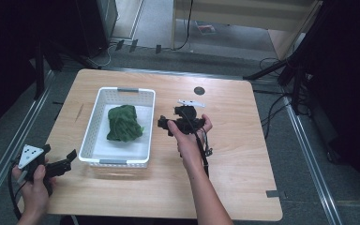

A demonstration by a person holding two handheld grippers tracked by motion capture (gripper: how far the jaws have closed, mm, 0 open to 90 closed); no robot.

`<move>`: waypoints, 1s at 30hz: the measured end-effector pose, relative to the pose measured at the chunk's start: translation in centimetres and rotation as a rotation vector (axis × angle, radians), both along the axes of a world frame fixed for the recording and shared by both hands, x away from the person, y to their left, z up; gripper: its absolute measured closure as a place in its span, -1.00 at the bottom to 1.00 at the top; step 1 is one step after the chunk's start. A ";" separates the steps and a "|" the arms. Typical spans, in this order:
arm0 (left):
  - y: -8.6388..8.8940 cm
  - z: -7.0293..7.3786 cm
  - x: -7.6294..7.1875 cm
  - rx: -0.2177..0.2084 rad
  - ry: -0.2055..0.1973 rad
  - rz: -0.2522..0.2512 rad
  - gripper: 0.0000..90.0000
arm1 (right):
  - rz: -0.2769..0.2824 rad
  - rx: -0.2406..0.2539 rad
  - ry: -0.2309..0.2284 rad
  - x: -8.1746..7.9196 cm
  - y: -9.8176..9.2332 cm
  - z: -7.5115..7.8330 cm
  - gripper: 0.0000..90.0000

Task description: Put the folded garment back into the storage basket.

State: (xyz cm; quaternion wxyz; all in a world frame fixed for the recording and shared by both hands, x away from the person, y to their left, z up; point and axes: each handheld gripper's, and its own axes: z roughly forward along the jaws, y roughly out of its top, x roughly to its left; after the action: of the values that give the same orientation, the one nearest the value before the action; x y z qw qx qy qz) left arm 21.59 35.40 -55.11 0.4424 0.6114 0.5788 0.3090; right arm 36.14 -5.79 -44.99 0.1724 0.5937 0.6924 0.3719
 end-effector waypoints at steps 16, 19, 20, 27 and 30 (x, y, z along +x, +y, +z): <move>0.0 0.0 0.0 0.001 0.001 0.001 -1.00 | -0.081 -0.025 0.004 -0.6 -4.9 -2.1 -1.00; 0.0 0.0 0.0 0.001 -0.001 0.002 -1.00 | -0.100 -0.033 0.007 -0.8 -6.1 -2.5 -1.00; 0.0 0.0 0.0 0.001 0.000 0.002 -1.00 | -0.107 -0.030 0.007 -0.9 -6.4 -2.7 -1.00; 0.0 0.0 0.0 0.003 -0.001 0.004 -1.00 | -0.137 -0.037 0.007 -1.4 -8.8 -3.5 -1.00; -0.1 0.0 0.0 0.003 -0.001 0.005 -1.00 | -0.137 -0.042 -0.005 -1.6 -9.7 -3.9 -1.00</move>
State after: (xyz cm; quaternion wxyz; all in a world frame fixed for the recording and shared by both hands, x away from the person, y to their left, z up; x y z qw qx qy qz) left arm 21.59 35.35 -55.12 0.4410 0.6103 0.5797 0.3114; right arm 34.49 -15.46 -48.84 0.2114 0.6350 0.6575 0.3460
